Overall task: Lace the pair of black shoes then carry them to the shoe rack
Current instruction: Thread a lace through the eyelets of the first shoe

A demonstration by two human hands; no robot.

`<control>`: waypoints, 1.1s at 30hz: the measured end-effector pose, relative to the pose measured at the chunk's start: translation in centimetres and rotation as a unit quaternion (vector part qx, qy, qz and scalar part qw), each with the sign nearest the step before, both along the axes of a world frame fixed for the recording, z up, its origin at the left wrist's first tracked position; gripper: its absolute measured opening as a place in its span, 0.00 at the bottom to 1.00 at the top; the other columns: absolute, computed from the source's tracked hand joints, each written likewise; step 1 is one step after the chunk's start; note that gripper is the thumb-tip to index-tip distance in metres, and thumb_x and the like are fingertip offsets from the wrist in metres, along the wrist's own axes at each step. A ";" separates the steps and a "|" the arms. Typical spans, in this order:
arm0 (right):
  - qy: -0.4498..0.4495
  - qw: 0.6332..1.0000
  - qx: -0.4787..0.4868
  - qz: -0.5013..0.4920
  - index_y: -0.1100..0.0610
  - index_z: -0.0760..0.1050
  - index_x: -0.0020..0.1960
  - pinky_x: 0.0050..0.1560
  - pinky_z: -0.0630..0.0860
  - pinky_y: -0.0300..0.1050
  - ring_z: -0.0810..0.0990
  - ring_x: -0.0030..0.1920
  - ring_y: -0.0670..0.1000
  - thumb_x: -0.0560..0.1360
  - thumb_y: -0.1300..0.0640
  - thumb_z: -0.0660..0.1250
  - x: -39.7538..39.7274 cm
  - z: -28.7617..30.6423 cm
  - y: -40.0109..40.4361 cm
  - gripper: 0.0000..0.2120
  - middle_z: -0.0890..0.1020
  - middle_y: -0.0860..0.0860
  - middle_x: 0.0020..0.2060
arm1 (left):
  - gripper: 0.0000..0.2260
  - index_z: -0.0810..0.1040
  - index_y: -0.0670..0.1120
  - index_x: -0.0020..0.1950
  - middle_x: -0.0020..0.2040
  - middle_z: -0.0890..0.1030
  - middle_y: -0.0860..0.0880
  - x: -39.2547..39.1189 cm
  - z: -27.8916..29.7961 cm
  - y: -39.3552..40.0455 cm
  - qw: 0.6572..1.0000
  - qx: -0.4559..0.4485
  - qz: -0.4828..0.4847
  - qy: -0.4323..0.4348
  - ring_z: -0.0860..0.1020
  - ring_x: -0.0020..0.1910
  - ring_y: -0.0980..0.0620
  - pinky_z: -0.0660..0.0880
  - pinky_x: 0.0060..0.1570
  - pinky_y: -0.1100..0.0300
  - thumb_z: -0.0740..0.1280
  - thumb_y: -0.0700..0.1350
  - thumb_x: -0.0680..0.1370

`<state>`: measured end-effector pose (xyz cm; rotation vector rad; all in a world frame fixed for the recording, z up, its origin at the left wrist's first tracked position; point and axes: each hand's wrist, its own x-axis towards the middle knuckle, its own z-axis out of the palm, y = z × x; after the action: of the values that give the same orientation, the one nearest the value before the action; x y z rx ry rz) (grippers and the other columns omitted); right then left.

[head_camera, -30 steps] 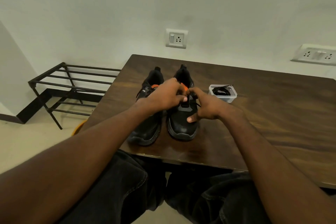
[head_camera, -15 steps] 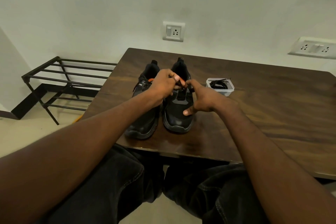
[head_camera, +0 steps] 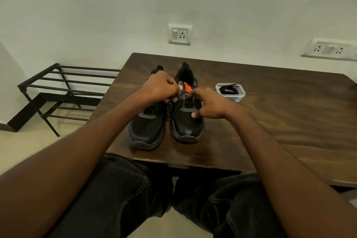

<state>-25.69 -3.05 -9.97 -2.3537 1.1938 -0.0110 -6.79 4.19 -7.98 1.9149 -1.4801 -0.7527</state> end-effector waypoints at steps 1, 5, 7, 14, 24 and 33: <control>-0.021 1.000 -0.019 -0.004 0.50 0.74 0.72 0.62 0.79 0.51 0.79 0.63 0.55 0.76 0.56 0.76 0.1 0.0 0.0 0.25 0.78 0.56 0.66 | 0.13 0.86 0.48 0.41 0.36 0.86 0.50 -0.1 0.2 0.2 0.998 -0.001 -0.011 -0.059 0.80 0.32 0.56 0.79 0.43 0.55 0.69 0.53 0.81; -0.052 0.993 -0.089 -0.050 0.54 0.84 0.60 0.57 0.81 0.52 0.83 0.54 0.52 0.81 0.56 0.68 1.3 -0.1 0.5 0.09 0.85 0.53 0.55 | 0.09 0.86 0.52 0.49 0.40 0.84 0.54 -1.1 1.4 0.3 0.966 -0.043 0.000 -0.256 0.80 0.40 0.56 0.78 0.52 0.52 0.69 0.55 0.81; -0.027 0.992 -0.107 -0.064 0.54 0.85 0.56 0.54 0.82 0.53 0.83 0.51 0.53 0.80 0.53 0.70 2.1 -0.4 0.9 0.08 0.85 0.53 0.52 | 0.07 0.85 0.54 0.55 0.47 0.84 0.54 -1.6 1.8 0.3 0.952 -0.078 -0.007 -0.297 0.80 0.46 0.53 0.78 0.54 0.51 0.70 0.51 0.80; 0.001 0.989 -0.132 -0.072 0.56 0.78 0.44 0.40 0.78 0.49 0.79 0.40 0.53 0.78 0.55 0.70 3.3 -0.5 1.6 0.06 0.78 0.51 0.38 | 0.26 0.73 0.54 0.74 0.79 0.63 0.48 -2.3 0.3 -0.8 0.925 -0.069 -0.121 -0.353 0.67 0.74 0.42 0.60 0.74 0.37 0.74 0.49 0.76; -0.075 0.973 -0.093 -0.195 0.55 0.86 0.41 0.44 0.84 0.53 0.84 0.40 0.53 0.72 0.57 0.70 0.3 0.2 0.6 0.06 0.86 0.52 0.36 | 0.38 0.65 0.53 0.77 0.76 0.68 0.48 -1.2 -1.3 -1.8 0.951 0.042 -0.162 -0.261 0.72 0.72 0.44 0.70 0.71 0.46 0.80 0.51 0.71; -0.079 0.982 -0.136 -0.105 0.50 0.86 0.53 0.52 0.82 0.54 0.82 0.49 0.51 0.77 0.58 0.69 0.4 -0.3 0.6 0.09 0.82 0.50 0.51 | 0.46 0.58 0.51 0.79 0.84 0.53 0.41 -2.9 -2.5 -2.2 0.940 0.063 -0.149 -0.300 0.68 0.76 0.37 0.69 0.73 0.40 0.77 0.65 0.70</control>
<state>-25.32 -2.41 -10.32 -2.3861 1.4289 -0.4507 -9.64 2.00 -10.51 2.1577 -2.1735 -0.4010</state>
